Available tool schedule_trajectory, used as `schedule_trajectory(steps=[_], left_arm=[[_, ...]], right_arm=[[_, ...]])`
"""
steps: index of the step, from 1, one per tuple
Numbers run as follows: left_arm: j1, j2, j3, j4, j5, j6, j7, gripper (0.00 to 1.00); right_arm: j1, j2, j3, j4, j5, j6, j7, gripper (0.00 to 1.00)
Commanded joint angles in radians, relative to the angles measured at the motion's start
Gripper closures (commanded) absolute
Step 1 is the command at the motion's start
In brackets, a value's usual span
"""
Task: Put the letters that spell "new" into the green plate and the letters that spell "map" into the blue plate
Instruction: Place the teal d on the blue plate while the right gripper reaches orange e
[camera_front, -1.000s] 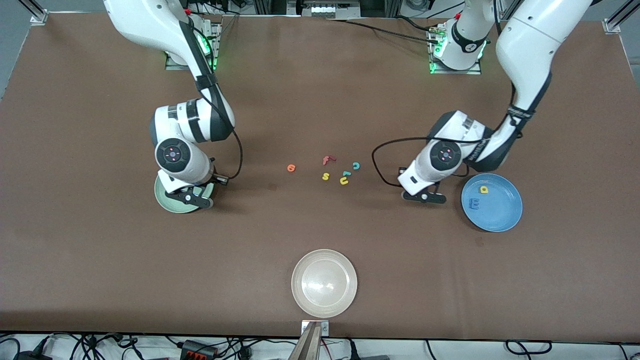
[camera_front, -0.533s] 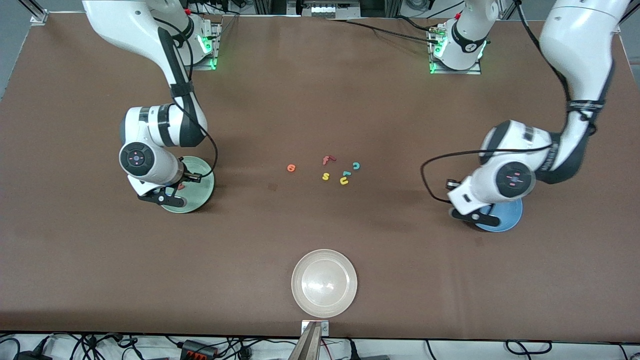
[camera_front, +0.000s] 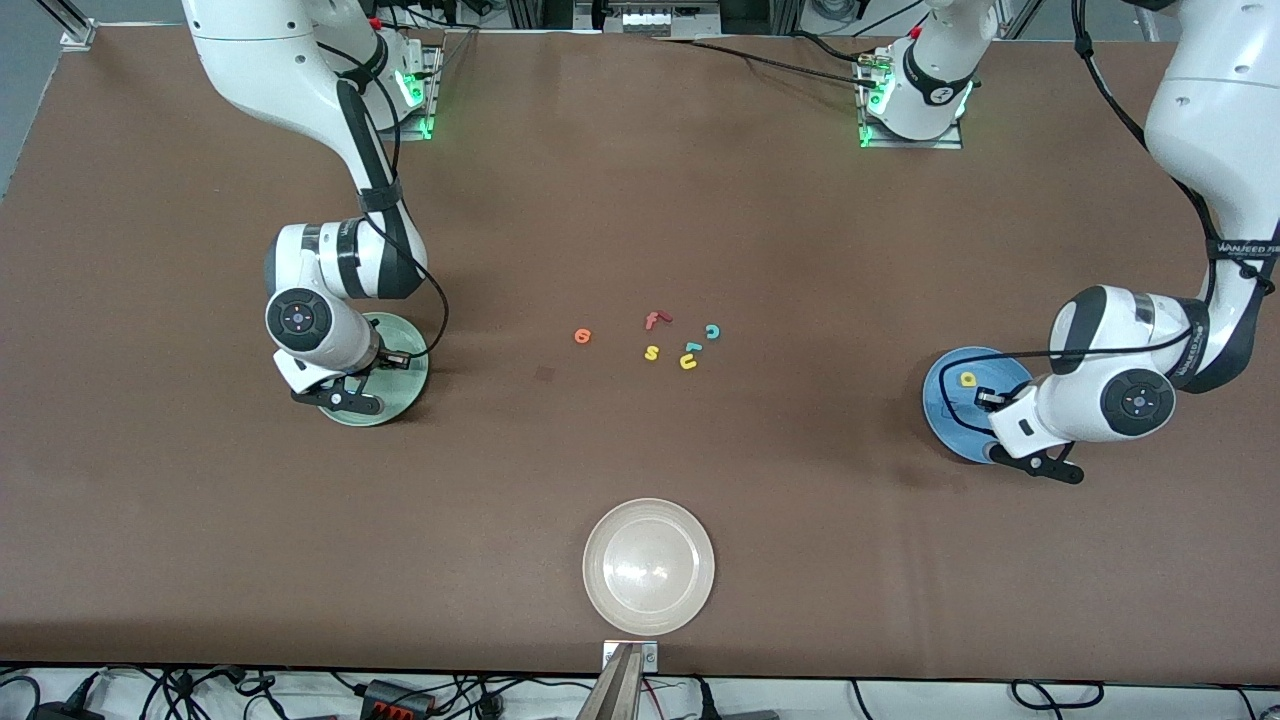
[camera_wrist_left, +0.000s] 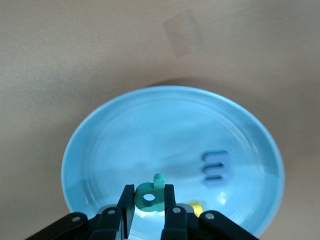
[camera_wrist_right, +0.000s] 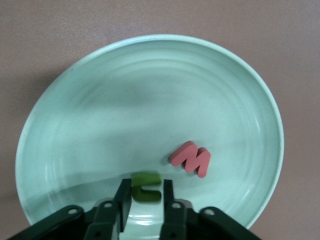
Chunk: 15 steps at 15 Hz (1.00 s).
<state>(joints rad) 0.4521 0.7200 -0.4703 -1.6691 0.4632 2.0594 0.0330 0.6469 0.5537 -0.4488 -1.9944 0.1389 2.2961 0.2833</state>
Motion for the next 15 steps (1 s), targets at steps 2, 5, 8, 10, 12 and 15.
schedule_trajectory(steps=[2,5,8,10,12,15], left_arm=[[0.011,0.009,-0.011,0.026,0.019,-0.004,0.018,0.00],[0.007,-0.005,-0.019,0.028,0.018,-0.010,0.011,0.00],[0.005,-0.059,-0.048,0.058,0.005,-0.097,0.015,0.00],[0.005,-0.073,-0.097,0.124,0.002,-0.212,0.015,0.00],[0.004,-0.074,-0.143,0.213,-0.001,-0.335,0.011,0.00],[0.005,-0.076,-0.179,0.302,-0.001,-0.435,0.013,0.00]], right_arm=[[0.020,-0.060,-0.005,-0.001,0.008,-0.013,0.010,0.00],[0.030,-0.092,0.001,0.090,0.008,-0.094,0.002,0.00],[0.126,-0.077,0.002,0.190,0.008,-0.211,0.026,0.00],[0.207,-0.040,0.004,0.195,0.010,-0.160,0.156,0.00],[0.293,0.006,0.004,0.195,0.010,-0.086,0.310,0.00],[0.329,0.044,0.031,0.198,0.048,0.002,0.439,0.00]])
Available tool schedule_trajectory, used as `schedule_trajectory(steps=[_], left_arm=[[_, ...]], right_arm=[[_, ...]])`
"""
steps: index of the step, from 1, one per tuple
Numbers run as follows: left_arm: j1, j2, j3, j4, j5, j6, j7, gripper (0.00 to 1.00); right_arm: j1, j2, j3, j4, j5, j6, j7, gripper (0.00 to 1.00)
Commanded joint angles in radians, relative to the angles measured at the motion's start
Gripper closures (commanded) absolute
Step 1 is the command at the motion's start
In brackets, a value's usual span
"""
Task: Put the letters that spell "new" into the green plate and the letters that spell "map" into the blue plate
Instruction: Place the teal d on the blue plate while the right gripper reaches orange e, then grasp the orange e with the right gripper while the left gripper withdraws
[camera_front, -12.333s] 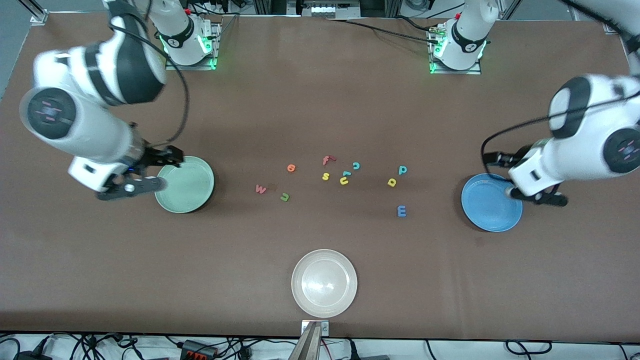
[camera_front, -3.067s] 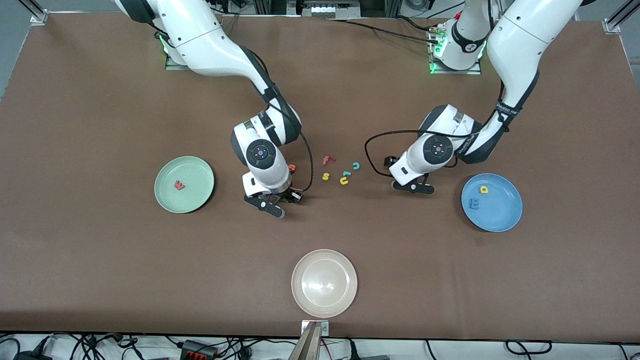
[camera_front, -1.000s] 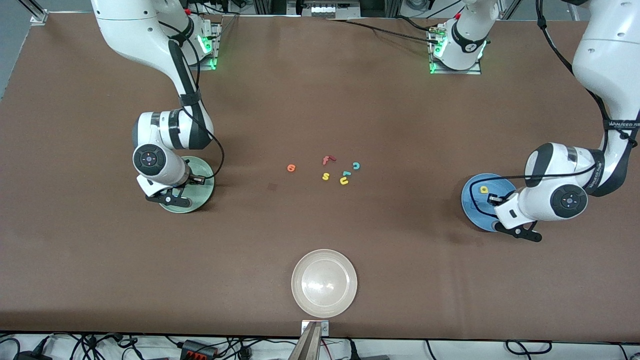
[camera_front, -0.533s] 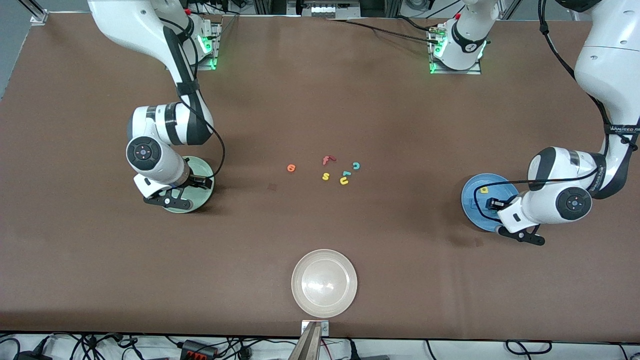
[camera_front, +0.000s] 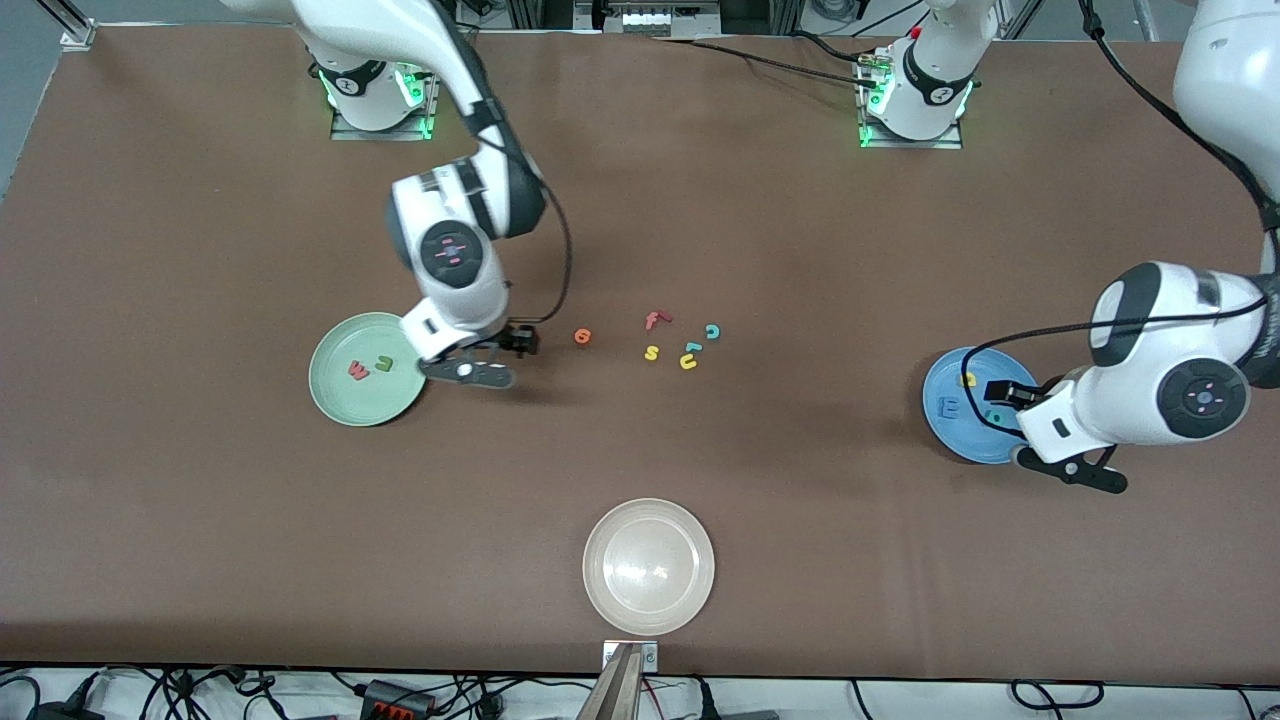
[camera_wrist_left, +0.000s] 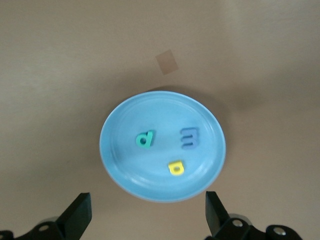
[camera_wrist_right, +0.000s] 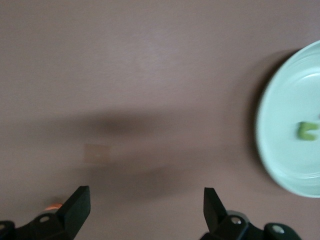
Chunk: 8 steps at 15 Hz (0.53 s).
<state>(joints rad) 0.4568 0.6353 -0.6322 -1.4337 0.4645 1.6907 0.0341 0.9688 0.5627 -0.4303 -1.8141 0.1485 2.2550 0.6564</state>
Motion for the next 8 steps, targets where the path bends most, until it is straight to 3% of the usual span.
schedule_trajectory(steps=[1,4,8], left_arm=[[0.000,0.009,-0.023,0.085,-0.003,-0.080,0.015,0.00],[0.002,-0.043,-0.031,0.119,-0.016,-0.121,0.016,0.00],[0.002,-0.123,-0.015,0.119,-0.092,-0.158,0.015,0.00]], right_arm=[[0.008,0.051,0.033,0.033,0.106,0.066,0.080,0.00],[0.034,0.103,0.035,0.084,0.244,0.080,0.127,0.00],[0.073,0.158,0.035,0.125,0.252,0.095,0.244,0.02]])
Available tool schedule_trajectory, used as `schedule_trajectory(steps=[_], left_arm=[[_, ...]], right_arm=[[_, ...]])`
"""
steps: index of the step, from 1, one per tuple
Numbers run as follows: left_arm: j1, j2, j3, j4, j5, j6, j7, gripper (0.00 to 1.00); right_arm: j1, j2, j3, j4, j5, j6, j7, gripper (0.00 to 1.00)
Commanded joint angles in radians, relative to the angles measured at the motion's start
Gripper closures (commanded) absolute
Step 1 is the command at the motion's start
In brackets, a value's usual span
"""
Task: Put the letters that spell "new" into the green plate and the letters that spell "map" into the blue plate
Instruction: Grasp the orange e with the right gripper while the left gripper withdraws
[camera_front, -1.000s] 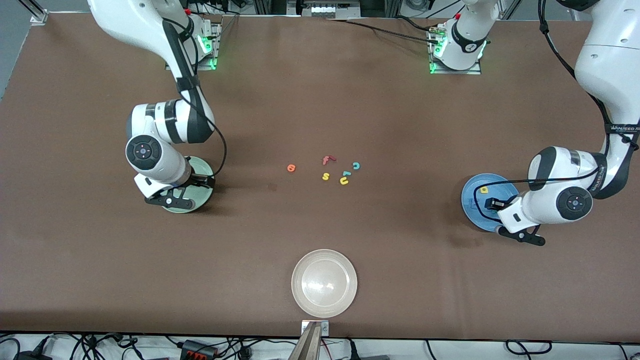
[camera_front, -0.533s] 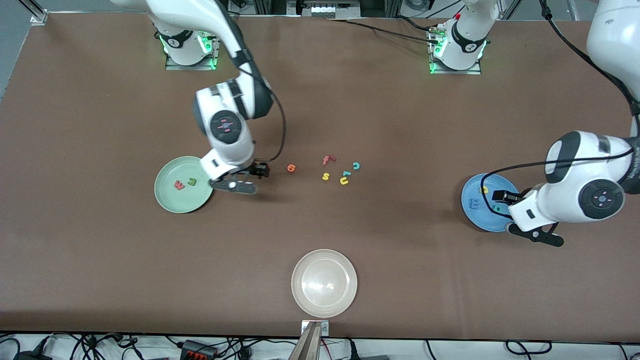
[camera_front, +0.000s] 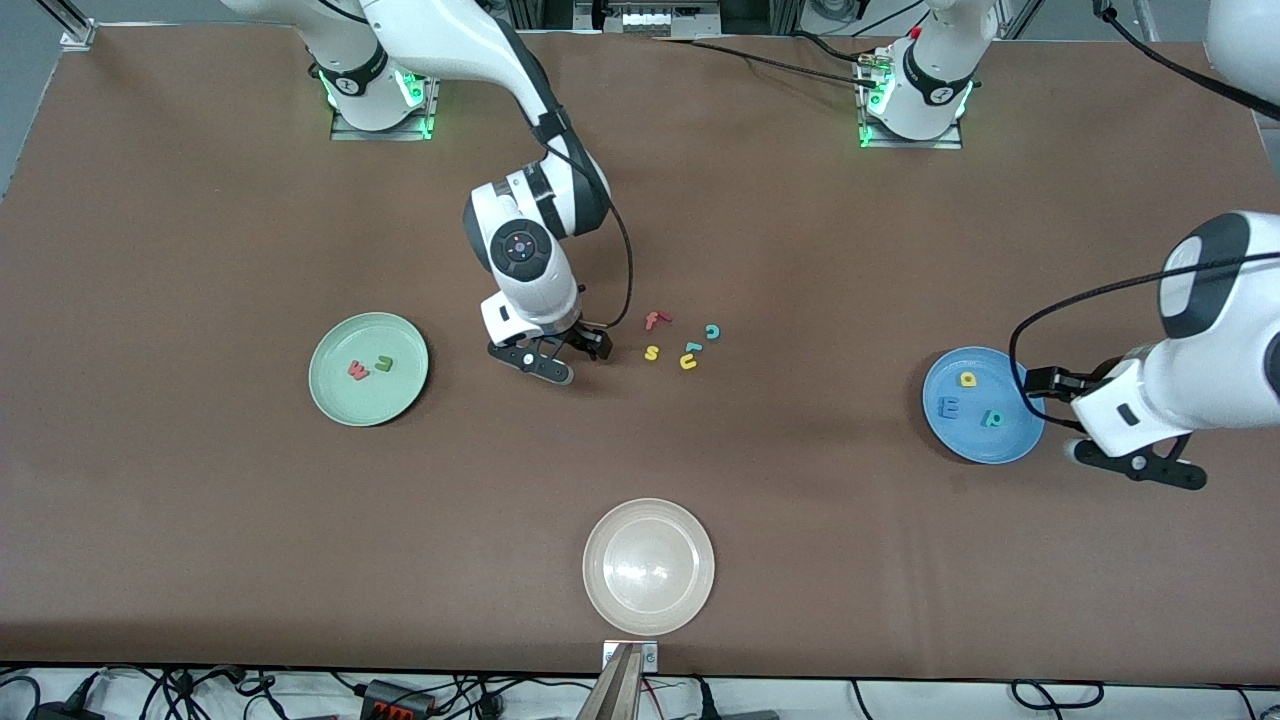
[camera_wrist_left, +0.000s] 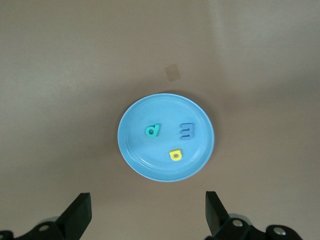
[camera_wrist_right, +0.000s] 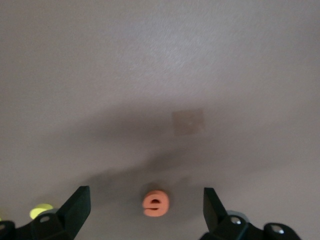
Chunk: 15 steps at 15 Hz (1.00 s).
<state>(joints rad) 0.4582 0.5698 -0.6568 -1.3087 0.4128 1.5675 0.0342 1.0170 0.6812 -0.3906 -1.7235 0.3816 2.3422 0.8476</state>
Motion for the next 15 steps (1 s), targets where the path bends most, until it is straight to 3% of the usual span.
schedule_trajectory(steps=[1,2,6,8,11,15], left_arm=[[-0.004,-0.080,0.023,-0.006,-0.046,-0.037,0.016,0.00],[-0.039,-0.131,0.087,-0.015,-0.083,-0.035,0.015,0.00],[-0.264,-0.281,0.463,-0.070,-0.354,-0.026,0.013,0.00],[-0.361,-0.349,0.592,-0.140,-0.408,0.005,0.013,0.00],[-0.412,-0.480,0.622,-0.326,-0.410,0.135,0.003,0.00],[-0.470,-0.594,0.640,-0.463,-0.405,0.209,0.003,0.00]], right_arm=[[0.025,0.043,-0.005,0.032,0.020,0.009,0.056,0.04],[0.028,0.043,-0.005,0.022,0.020,0.006,0.056,0.04],[0.029,0.043,-0.002,-0.019,0.023,0.000,0.051,0.04],[0.028,0.043,-0.002,-0.021,0.026,0.000,0.051,0.06],[0.031,0.043,0.002,-0.019,0.060,0.006,0.051,0.15],[0.031,0.043,0.012,-0.019,0.062,0.003,0.051,0.38]])
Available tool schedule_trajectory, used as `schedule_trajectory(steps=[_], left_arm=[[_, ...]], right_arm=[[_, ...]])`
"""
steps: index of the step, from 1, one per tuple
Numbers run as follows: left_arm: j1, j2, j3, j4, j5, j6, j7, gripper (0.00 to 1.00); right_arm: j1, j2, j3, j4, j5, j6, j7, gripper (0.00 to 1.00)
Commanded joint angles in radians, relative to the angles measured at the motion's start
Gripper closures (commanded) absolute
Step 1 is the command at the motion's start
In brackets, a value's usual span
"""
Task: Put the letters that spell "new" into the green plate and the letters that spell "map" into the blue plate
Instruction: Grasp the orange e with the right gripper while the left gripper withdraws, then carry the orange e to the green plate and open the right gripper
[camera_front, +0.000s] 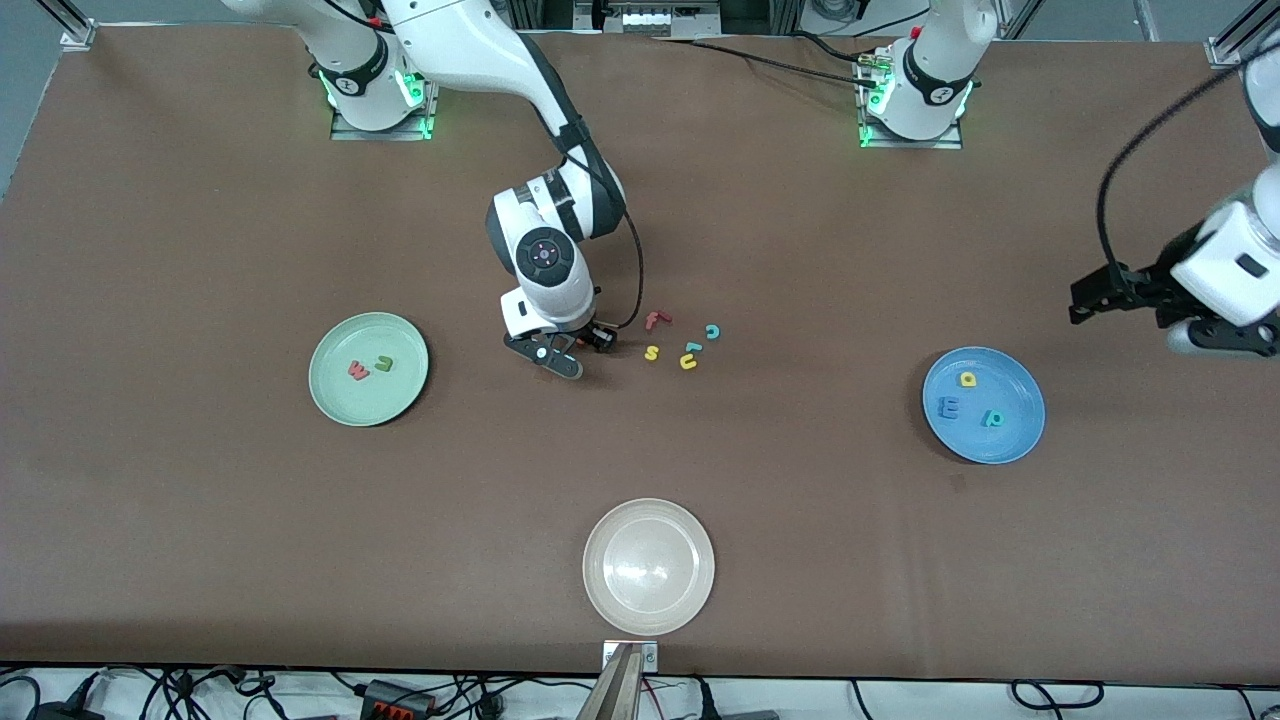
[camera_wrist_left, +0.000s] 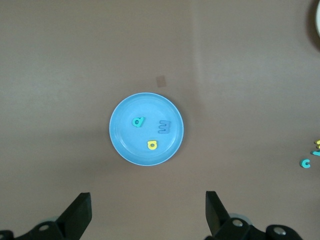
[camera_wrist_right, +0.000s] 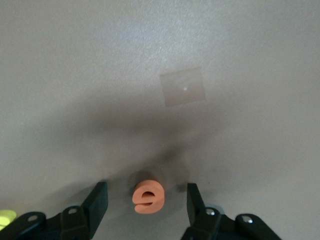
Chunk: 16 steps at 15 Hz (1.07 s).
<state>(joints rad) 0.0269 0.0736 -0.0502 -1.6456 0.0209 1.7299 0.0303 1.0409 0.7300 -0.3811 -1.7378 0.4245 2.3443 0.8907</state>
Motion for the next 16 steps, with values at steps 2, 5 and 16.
schedule_trajectory(steps=[2,5,16], left_arm=[[-0.070,-0.101,0.085,-0.120,-0.021,0.050,0.011,0.00],[-0.064,-0.101,0.089,-0.118,-0.062,0.043,0.008,0.00],[-0.050,-0.081,0.058,-0.076,-0.013,0.004,-0.006,0.00]], right_arm=[[0.007,-0.006,0.002,-0.006,0.019,0.000,0.008,0.42],[0.007,-0.006,0.007,-0.006,0.019,0.000,0.008,0.59],[0.010,-0.095,-0.146,0.003,-0.025,-0.156,-0.056,1.00]])
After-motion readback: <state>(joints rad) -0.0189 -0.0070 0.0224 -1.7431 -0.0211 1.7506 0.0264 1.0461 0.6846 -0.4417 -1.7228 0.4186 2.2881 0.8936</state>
